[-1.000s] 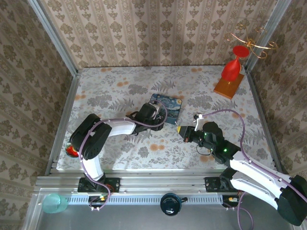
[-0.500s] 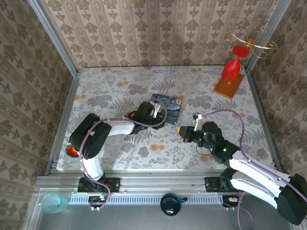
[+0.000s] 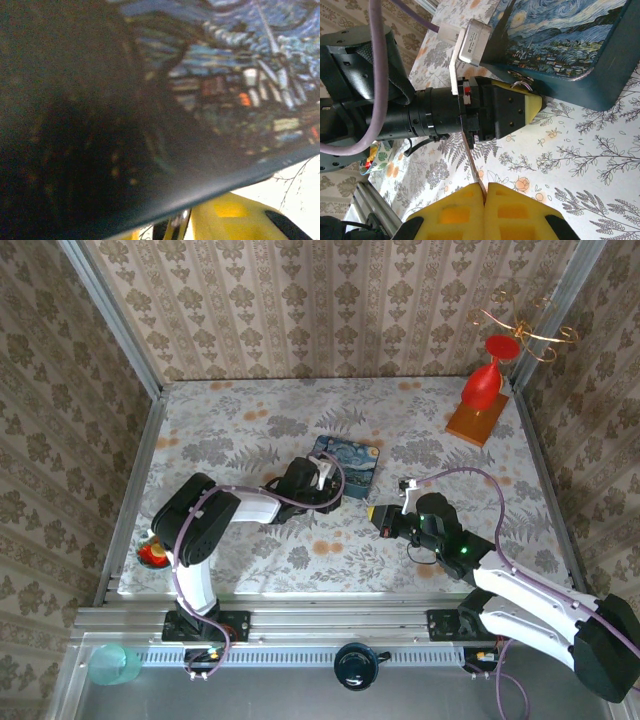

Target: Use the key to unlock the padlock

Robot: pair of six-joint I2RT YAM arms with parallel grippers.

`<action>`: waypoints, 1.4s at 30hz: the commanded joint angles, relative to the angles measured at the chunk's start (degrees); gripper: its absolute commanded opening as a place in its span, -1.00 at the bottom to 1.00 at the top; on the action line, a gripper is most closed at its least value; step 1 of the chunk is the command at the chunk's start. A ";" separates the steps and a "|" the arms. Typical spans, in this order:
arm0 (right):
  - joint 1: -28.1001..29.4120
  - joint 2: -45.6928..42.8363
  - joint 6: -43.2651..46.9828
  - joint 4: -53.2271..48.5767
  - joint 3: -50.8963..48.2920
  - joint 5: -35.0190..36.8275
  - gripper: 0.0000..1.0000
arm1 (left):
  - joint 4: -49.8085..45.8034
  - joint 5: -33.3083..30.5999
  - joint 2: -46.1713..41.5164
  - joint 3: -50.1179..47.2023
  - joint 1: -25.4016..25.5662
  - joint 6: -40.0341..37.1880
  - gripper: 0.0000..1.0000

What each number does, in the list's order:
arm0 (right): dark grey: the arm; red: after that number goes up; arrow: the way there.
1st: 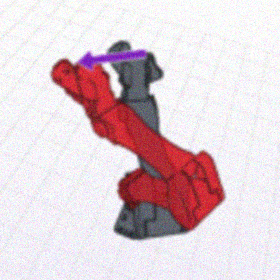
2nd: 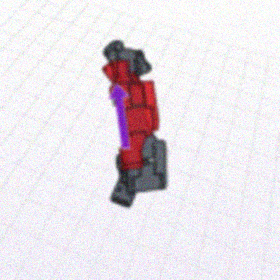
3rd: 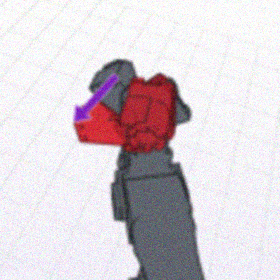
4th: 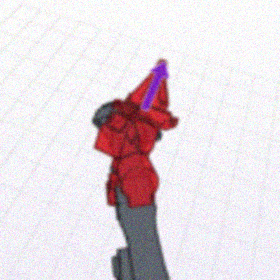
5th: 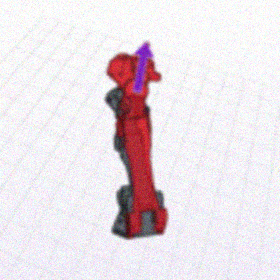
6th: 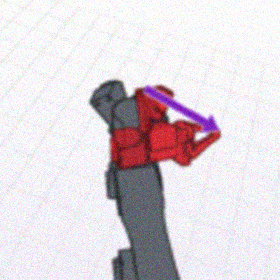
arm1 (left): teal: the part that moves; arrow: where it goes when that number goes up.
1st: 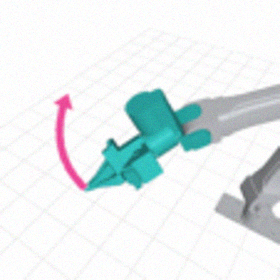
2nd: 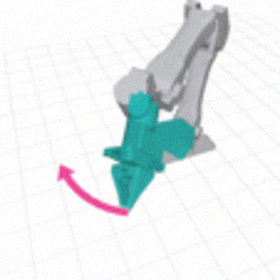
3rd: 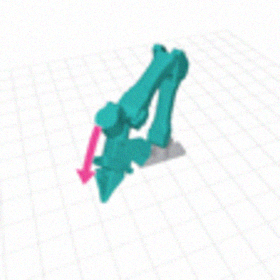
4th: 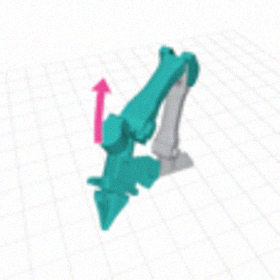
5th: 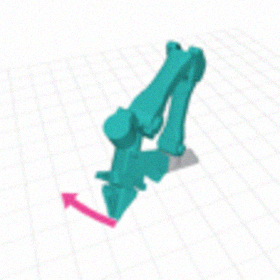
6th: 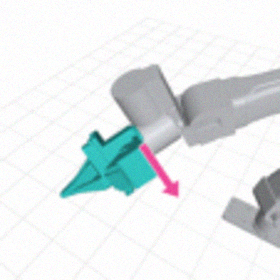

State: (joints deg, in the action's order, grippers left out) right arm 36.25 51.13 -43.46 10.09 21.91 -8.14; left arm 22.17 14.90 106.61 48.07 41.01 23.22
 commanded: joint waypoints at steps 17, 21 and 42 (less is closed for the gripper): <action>-0.39 18.60 -2.36 4.41 6.03 -12.60 -1.00 | 7.08 11.96 -9.23 -8.16 -2.84 14.08 -0.84; -0.48 23.00 -3.07 6.62 7.87 -16.78 -1.00 | 6.08 15.57 -13.55 -9.81 -3.18 15.98 -0.85; -8.53 31.72 -3.84 17.96 6.28 -32.05 -1.00 | 10.56 28.57 -18.56 -11.43 -4.80 22.59 -0.89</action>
State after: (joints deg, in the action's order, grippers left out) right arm 28.32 82.78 -46.87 23.81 29.32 -36.18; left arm 26.81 39.22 90.21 36.67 36.56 44.75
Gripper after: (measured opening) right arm 0.067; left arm 0.146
